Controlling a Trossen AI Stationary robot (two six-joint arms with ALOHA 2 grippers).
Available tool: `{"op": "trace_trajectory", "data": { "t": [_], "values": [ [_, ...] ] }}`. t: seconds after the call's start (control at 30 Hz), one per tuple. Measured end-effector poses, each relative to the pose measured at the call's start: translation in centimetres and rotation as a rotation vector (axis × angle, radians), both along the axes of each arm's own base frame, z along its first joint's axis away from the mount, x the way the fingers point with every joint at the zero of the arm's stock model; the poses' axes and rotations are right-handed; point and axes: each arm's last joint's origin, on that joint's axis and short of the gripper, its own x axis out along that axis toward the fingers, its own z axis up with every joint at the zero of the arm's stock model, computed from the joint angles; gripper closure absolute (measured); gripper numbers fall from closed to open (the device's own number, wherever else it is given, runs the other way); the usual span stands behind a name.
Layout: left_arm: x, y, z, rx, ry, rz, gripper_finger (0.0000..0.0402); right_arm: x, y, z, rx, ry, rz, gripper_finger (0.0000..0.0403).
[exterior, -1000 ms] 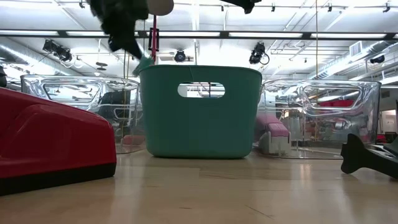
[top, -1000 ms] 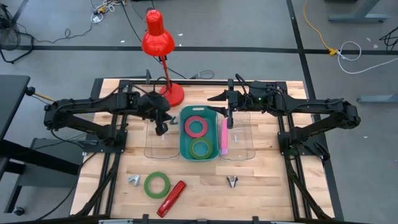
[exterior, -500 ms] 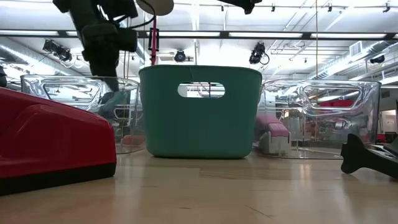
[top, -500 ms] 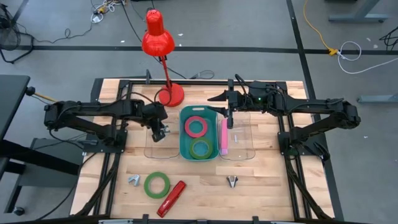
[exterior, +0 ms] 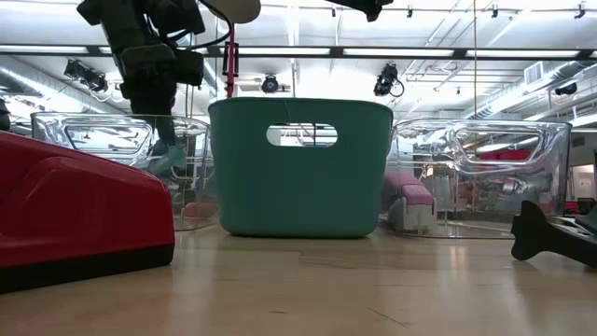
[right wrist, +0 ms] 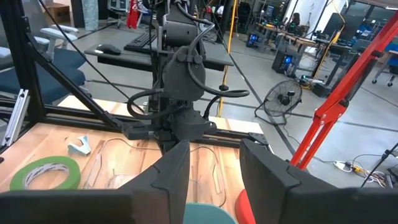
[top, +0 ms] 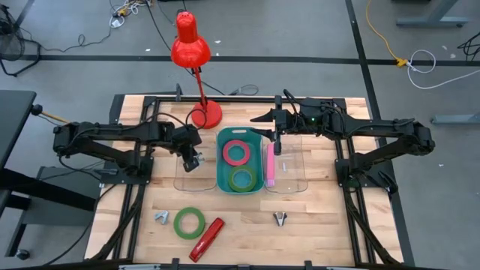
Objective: Pick and place Stapler, Stapler remover, tape
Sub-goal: Put the right light blue stapler remover into the left transparent bin, then put the green tape into the green bin
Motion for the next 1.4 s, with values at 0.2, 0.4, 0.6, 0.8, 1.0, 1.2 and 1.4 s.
{"op": "trace_trajectory", "data": {
  "t": [0.2, 0.4, 0.6, 0.8, 1.0, 1.2, 1.4],
  "values": [
    [0.0, 0.1, 0.0, 0.019, 0.001, 0.032, 0.0314, 0.0, 0.0, 0.0, 0.0, 0.0, 0.0, 0.0261],
    [0.0, 0.1, 0.0, 0.027, 0.003, 0.036, 0.0253, 0.0, 0.0, 0.0, 0.0, 0.001, 0.0, 0.0261],
    [0.0, 0.1, 1.7, -0.001, 0.011, 0.05, 0.022, 0.0, 0.0, 0.0, 0.0, 0.001, 0.0, 0.0261],
    [0.2, -0.5, 5.5, -0.051, -0.029, 0.009, 0.0213, 0.0, 0.0, 0.0, 0.0, 0.001, 0.0, 0.0261],
    [0.1, -2.7, 8.8, -0.07, -0.058, -0.138, 0.0213, 0.0, 0.0, 0.0, 0.0, 0.001, 0.0, 0.0261],
    [-0.9, -5.7, 9.4, -0.092, 0.027, -0.256, 0.0213, 0.0, 0.0, 0.0, 0.0, 0.001, 0.0, 0.0261],
    [-1.6, -8.6, 9.2, -0.162, 0.051, -0.241, 0.0213, 0.0, 0.0, 0.0, 0.0, 0.001, 0.0, 0.0261]
  ]
}}
